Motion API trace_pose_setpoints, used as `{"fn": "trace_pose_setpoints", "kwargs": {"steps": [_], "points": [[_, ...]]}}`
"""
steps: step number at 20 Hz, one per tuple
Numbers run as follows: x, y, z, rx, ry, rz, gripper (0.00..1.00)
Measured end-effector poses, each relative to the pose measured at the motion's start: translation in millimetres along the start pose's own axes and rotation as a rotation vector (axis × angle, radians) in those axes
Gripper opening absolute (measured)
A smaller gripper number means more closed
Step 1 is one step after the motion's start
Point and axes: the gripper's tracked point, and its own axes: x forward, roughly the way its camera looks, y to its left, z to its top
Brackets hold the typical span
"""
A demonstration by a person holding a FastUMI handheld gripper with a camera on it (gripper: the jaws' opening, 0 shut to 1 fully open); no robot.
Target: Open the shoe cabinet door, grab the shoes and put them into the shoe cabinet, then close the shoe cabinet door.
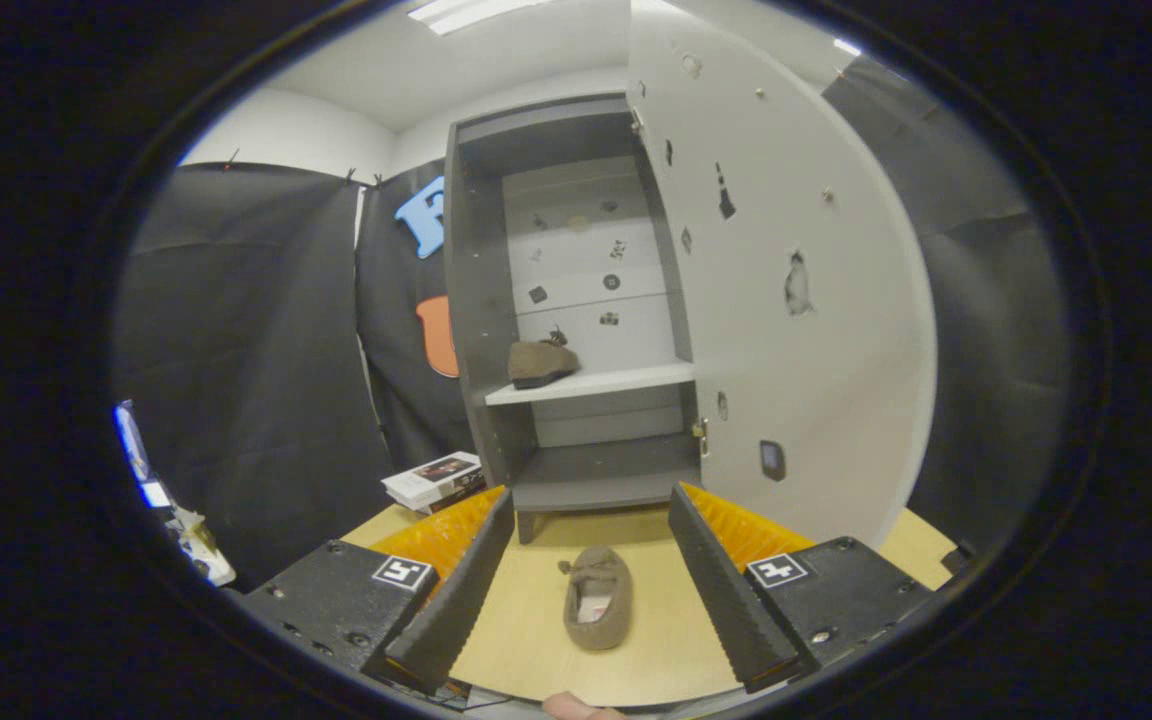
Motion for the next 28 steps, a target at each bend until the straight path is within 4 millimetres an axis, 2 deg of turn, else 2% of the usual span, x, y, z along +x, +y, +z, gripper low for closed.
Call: {"fn": "trace_pose_setpoints", "kwargs": {"steps": [4, 8, 11, 14, 17, 19, 20, 21, 22, 24, 25, 26, 28], "points": [[51.3, 22.6, -53.9, -0.074, -0.003, -0.016, 0.99], [86.5, 35.4, -96.1, -0.215, -0.006, -0.014, 0.99], [101.9, 37.0, -131.4, -0.242, 0.039, -0.005, 0.99], [121.7, 27.2, -174.3, -0.213, 0.15, -0.016, 1.0], [138.4, 20.4, -204.0, -0.156, 0.25, 0.001, 0.98], [152.8, 9.5, -220.7, -0.13, 0.309, -0.024, 0.86], [160.8, 9.5, -223.0, -0.122, 0.307, -0.009, 0.8], [171.9, 7.5, -235.4, -0.109, 0.328, 0.016, 0.77], [176.4, 3.9, -250.1, -0.088, 0.407, 0.033, 0.68], [183.3, -4.7, -258.9, 0.047, 0.448, 0.031, 0.49], [186.6, -3.0, -250.9, 0.092, 0.436, 0.062, 0.42], [186.9, 0.4, -245.9, 0.099, 0.418, 0.1, 0.26], [181.9, -1.1, -242.4, 0.08, 0.401, 0.128, 0.17]]}}
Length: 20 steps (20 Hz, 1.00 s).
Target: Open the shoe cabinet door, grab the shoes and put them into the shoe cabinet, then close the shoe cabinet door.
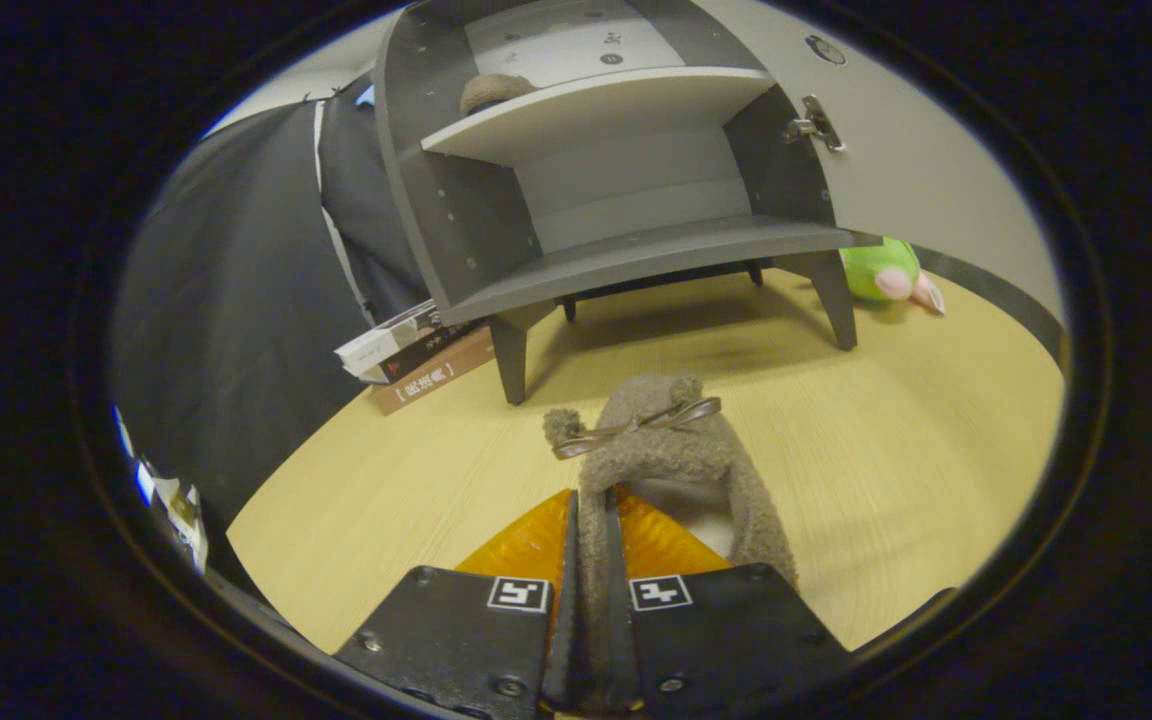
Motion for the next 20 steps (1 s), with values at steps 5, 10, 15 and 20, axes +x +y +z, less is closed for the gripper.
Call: {"fn": "trace_pose_setpoints", "kwargs": {"steps": [5, 10, 15, 20], "points": [[-26.7, -2.6, 13.6, -0.123, -0.126, -0.045, 0.13], [-66.2, 11.5, 44.2, -0.188, -0.208, -0.047, 0.13], [-117.5, 49.7, 101.1, -0.252, -0.34, -0.028, 0.13], [-167.9, 85.5, 179.2, -0.28, -0.478, 0.01, 0.13]]}}
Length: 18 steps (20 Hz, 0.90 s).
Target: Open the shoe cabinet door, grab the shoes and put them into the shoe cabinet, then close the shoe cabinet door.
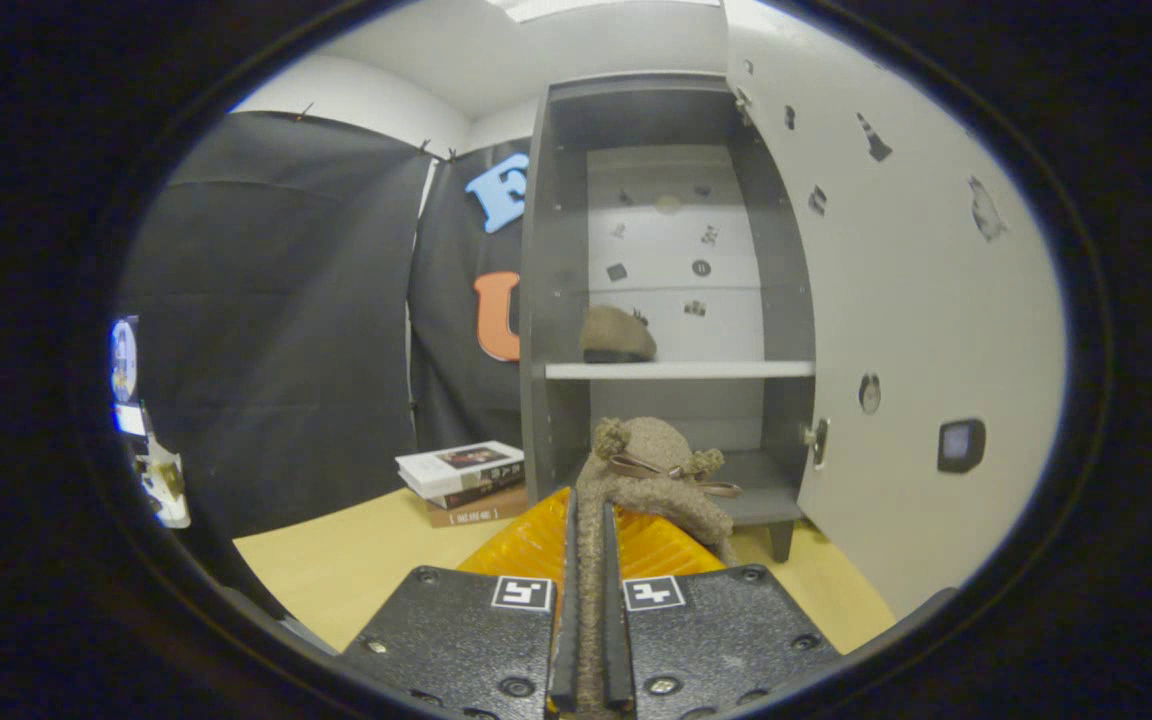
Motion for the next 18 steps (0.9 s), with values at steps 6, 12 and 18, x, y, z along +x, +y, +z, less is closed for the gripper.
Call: {"fn": "trace_pose_setpoints", "kwargs": {"steps": [6, 12, 18], "points": [[-3.5, -1.9, 100.5, -0.081, -0.117, -0.004, 0.13], [21.1, -25.7, 198.8, -0.12, -0.16, -0.048, 0.13], [87.6, -55.1, 250.3, -0.094, -0.082, -0.093, 0.13]]}}
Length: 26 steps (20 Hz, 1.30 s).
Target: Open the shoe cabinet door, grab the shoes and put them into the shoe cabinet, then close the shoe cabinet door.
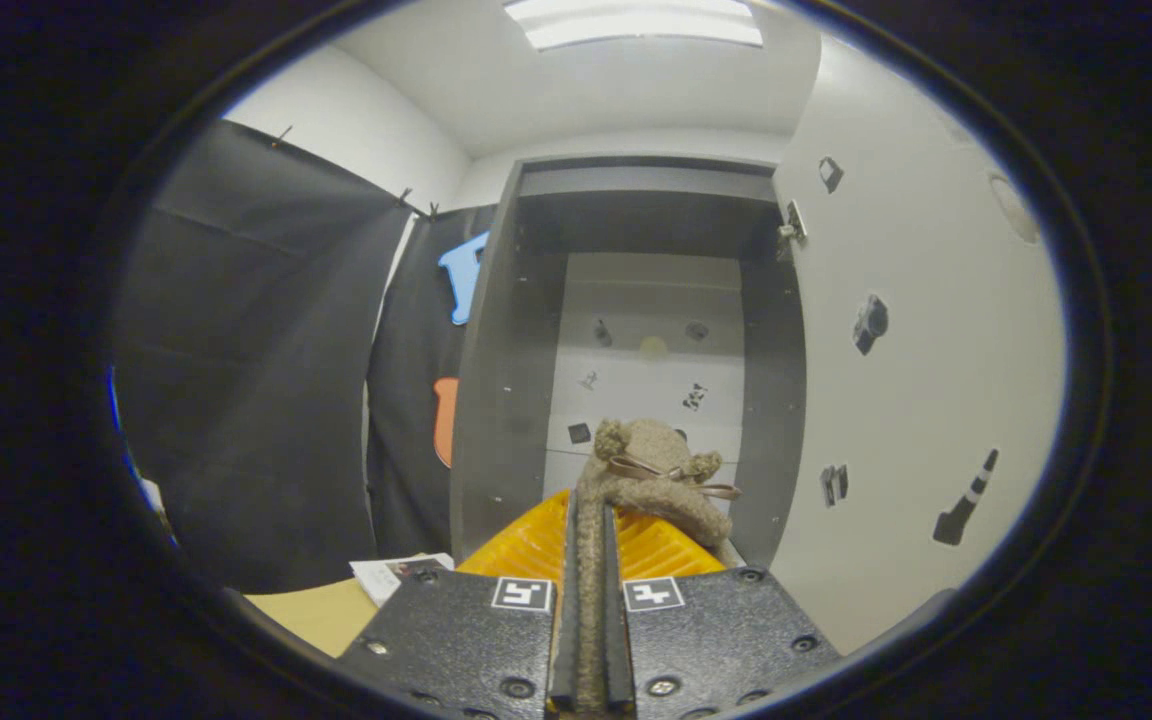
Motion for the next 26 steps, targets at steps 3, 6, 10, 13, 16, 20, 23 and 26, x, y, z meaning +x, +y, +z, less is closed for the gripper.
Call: {"fn": "trace_pose_setpoints", "kwargs": {"steps": [3, 6, 10, 13, 16, 20, 23, 26], "points": [[51.0, -18.7, -2.3, -0.037, 0.067, -0.048, 0.13], [98.0, -36.6, -18.6, -0.022, 0.123, -0.079, 0.13], [155.6, -65.1, -48.8, -0.019, 0.184, -0.134, 0.13], [194.0, -75.3, -77.5, -0.048, 0.228, -0.148, 0.13], [226.3, -79.3, -112.5, -0.057, 0.281, -0.121, 0.15], [257.6, -91.4, -149.3, -0.041, 0.312, -0.124, 0.15], [269.5, -73.7, -165.4, 0.05, 0.337, -0.069, 0.16], [278.5, -73.0, -174.0, 0.068, 0.361, -0.087, 0.17]]}}
